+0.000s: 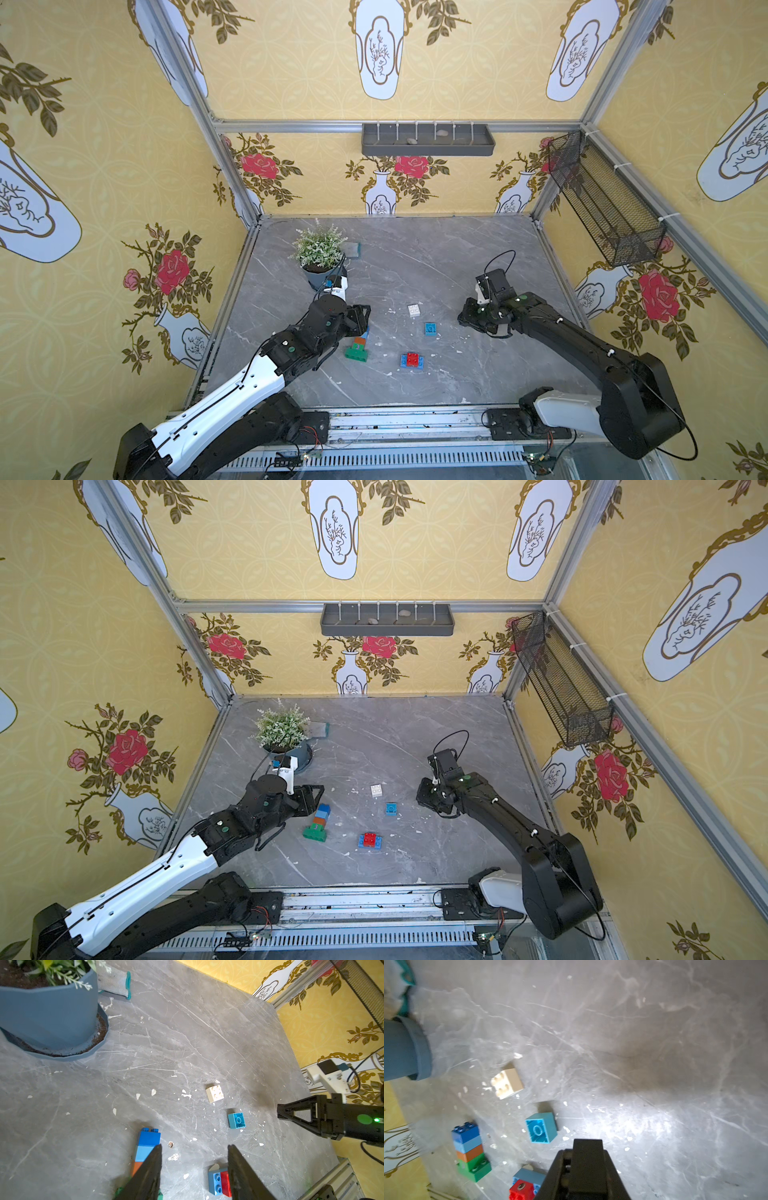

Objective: Assemble the number 1 with lego
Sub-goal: Pick up the lego brick from the center of the board.

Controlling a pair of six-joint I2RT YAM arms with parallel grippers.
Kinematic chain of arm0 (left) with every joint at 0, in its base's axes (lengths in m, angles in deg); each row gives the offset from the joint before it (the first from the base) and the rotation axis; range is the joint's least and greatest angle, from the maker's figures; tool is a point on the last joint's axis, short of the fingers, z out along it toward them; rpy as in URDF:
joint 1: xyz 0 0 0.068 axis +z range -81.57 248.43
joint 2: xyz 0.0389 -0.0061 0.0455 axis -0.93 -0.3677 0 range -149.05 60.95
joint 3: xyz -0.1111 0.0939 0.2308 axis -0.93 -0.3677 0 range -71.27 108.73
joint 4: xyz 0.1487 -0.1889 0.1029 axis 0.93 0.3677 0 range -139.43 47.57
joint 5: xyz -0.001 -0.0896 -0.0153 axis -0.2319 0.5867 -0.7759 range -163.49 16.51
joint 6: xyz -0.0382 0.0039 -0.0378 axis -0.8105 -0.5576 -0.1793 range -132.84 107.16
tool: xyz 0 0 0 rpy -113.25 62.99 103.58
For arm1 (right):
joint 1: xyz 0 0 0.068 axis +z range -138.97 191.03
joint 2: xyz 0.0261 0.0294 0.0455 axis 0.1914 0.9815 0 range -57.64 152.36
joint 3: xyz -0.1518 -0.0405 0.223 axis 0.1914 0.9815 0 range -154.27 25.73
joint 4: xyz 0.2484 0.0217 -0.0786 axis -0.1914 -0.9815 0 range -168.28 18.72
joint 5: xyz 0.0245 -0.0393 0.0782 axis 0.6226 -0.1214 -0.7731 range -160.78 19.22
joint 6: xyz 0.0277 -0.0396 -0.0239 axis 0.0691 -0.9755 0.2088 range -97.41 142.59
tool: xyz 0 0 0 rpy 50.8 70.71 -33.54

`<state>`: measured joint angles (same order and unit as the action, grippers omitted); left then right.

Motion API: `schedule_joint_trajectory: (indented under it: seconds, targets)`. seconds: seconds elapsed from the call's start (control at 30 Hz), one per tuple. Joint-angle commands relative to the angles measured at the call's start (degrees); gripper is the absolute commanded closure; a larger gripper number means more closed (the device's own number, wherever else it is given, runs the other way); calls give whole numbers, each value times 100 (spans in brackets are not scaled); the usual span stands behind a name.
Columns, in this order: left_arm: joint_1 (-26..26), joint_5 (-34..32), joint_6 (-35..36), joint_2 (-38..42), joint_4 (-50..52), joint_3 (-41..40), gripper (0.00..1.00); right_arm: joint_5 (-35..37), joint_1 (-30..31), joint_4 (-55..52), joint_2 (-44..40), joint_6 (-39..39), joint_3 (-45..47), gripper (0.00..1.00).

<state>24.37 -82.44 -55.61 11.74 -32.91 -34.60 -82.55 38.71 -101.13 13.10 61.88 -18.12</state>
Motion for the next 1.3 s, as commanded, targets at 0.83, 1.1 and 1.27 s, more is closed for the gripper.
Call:
schedule_joint_trajectory:
  seconds: [0.83,1.1,1.27]
  targets:
    - [-7,3239,4312,543,-2897,-768,21,-3753,1512,1615,408,-560,-1265,91]
    - [-194,3295,5246,334,-2741,-567,20,-3772,1817,2228,559,-243,-1231,89]
    - [-357,3157,5687,201,-2439,-477,20,-3779,1916,2462,540,-95,-1150,89]
